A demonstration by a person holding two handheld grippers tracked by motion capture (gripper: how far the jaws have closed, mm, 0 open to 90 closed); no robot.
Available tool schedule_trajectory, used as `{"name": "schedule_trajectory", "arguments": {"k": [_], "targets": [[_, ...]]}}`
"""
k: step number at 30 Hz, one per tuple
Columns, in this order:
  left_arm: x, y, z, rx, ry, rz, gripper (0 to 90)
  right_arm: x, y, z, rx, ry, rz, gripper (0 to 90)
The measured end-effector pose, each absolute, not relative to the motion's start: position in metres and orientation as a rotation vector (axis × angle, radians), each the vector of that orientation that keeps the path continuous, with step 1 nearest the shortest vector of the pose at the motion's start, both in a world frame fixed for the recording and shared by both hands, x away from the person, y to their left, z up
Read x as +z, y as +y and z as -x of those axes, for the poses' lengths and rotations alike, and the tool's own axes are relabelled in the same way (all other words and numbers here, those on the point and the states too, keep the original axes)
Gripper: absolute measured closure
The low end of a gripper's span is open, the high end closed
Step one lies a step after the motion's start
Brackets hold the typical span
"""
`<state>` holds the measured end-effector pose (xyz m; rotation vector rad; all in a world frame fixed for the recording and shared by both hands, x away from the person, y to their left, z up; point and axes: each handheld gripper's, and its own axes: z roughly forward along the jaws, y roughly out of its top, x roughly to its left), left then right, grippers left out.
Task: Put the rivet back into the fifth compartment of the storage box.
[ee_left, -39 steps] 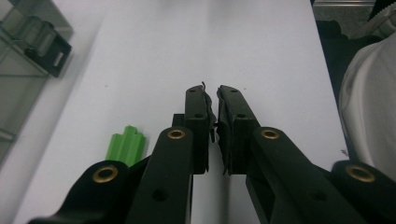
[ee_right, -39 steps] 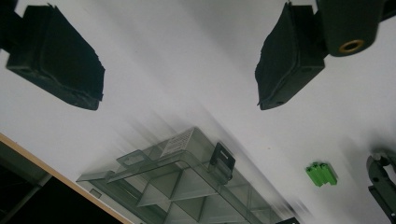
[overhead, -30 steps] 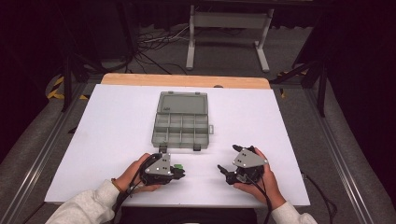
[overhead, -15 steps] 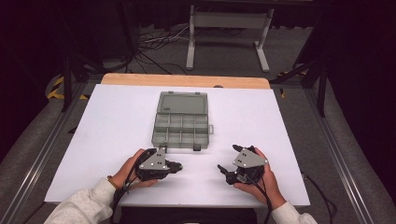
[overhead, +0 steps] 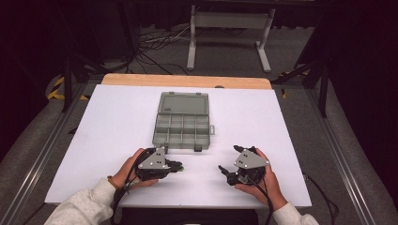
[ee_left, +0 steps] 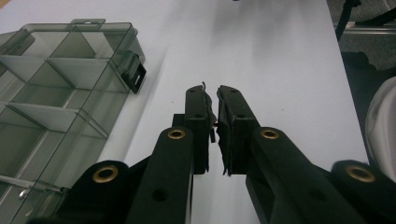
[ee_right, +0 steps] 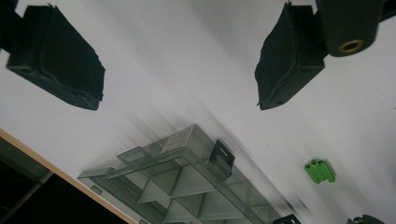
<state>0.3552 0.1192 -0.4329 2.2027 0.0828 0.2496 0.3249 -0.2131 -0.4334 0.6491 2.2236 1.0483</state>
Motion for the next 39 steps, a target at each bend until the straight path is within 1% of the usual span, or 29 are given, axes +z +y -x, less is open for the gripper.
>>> {"name": "schedule_trajectory", "arguments": {"k": [21, 39], "targets": [[-0.417, 0.137, -0.375, 0.361, 0.178, -2.141, 83.2, -0.433, -0.212, -0.325, 1.05, 2.222, -0.644, 16.0], [-0.415, 0.154, -0.401, 0.404, 0.301, -2.111, 83.2, -0.434, -0.211, -0.324, 1.04, 2.223, -0.638, 16.1]]}}
